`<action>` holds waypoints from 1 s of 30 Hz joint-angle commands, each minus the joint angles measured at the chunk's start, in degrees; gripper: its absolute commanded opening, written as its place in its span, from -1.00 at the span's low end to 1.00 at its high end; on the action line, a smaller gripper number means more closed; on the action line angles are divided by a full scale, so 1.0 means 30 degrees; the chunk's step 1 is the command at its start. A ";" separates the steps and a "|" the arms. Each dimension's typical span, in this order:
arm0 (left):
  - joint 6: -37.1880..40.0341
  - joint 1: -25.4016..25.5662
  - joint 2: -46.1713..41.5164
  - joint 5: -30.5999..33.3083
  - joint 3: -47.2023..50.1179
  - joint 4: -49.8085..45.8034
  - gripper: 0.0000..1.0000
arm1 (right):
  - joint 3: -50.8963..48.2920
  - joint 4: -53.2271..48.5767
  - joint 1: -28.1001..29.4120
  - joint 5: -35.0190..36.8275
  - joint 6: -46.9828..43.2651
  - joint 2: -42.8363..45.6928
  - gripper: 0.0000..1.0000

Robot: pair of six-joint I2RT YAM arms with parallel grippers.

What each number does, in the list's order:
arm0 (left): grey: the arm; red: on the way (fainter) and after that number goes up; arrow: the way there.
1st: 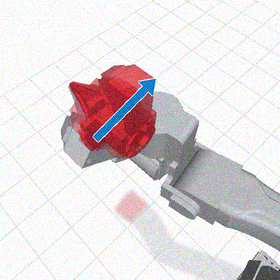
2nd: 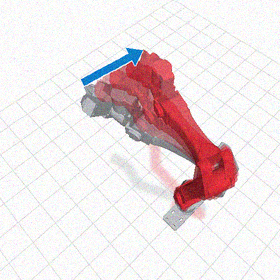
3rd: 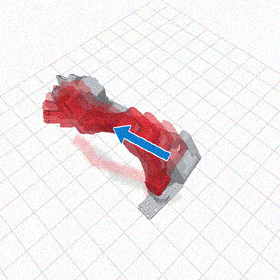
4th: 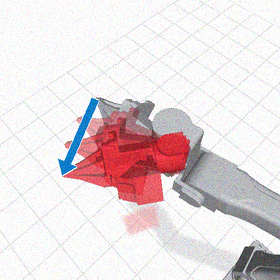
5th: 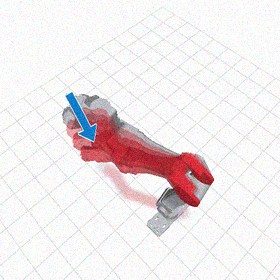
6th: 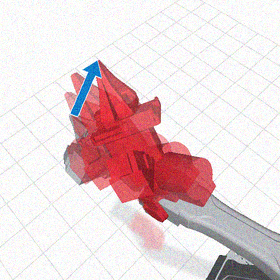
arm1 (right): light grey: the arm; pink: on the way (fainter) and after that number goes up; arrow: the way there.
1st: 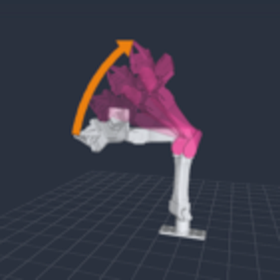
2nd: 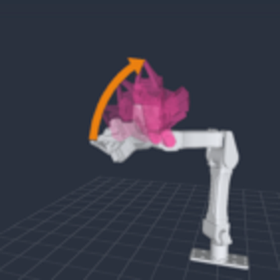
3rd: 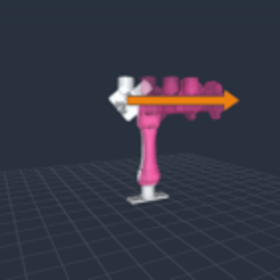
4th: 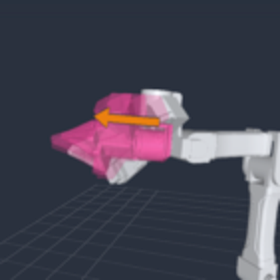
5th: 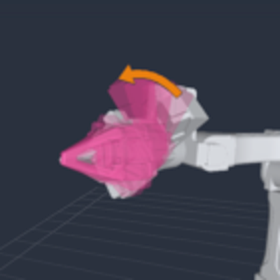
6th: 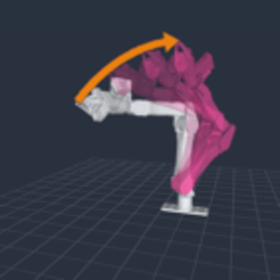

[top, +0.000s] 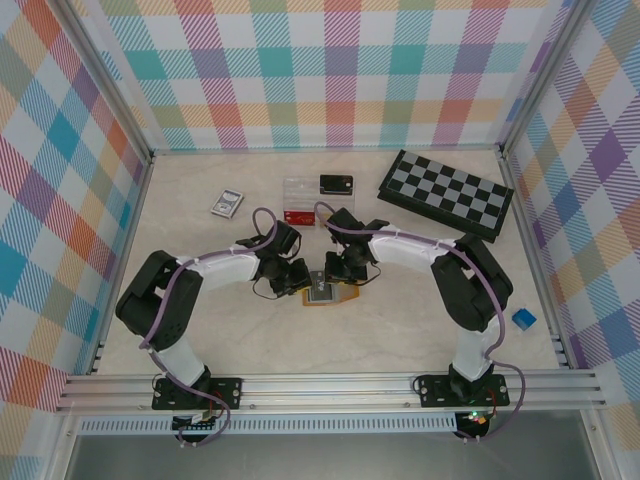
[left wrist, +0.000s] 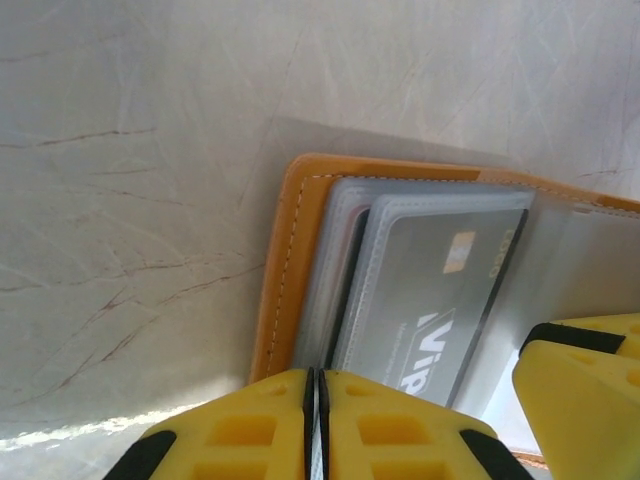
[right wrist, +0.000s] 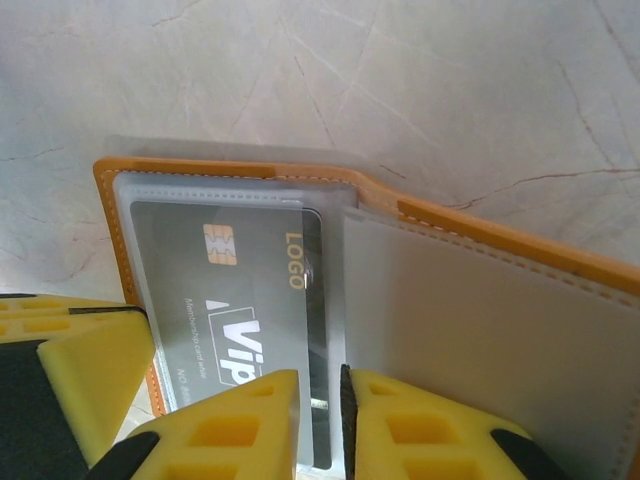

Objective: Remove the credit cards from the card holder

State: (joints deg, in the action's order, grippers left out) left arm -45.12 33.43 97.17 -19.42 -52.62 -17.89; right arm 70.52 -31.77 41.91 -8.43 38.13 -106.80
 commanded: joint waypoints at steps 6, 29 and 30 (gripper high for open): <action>0.0274 -0.0069 0.0686 -0.0301 0.0160 -0.0518 -0.79 | -0.0959 0.1063 -0.0540 -0.0707 -0.0602 -0.0209 -0.48; 0.1067 -0.0084 -0.0965 -0.0665 -0.1217 -0.1190 -0.82 | -0.2606 0.4576 -0.1123 -0.4643 -0.0616 0.1385 -0.67; 0.0987 -0.0040 -0.0812 -0.0938 -0.1239 -0.0945 -0.82 | -0.2564 0.4634 -0.1109 -0.4705 -0.0506 0.1160 -0.68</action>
State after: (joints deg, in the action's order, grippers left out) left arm -42.35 33.45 94.65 -19.25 -55.55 -22.48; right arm 63.26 -19.11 38.92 -19.94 35.97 -101.25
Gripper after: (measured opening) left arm 0.091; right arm 0.164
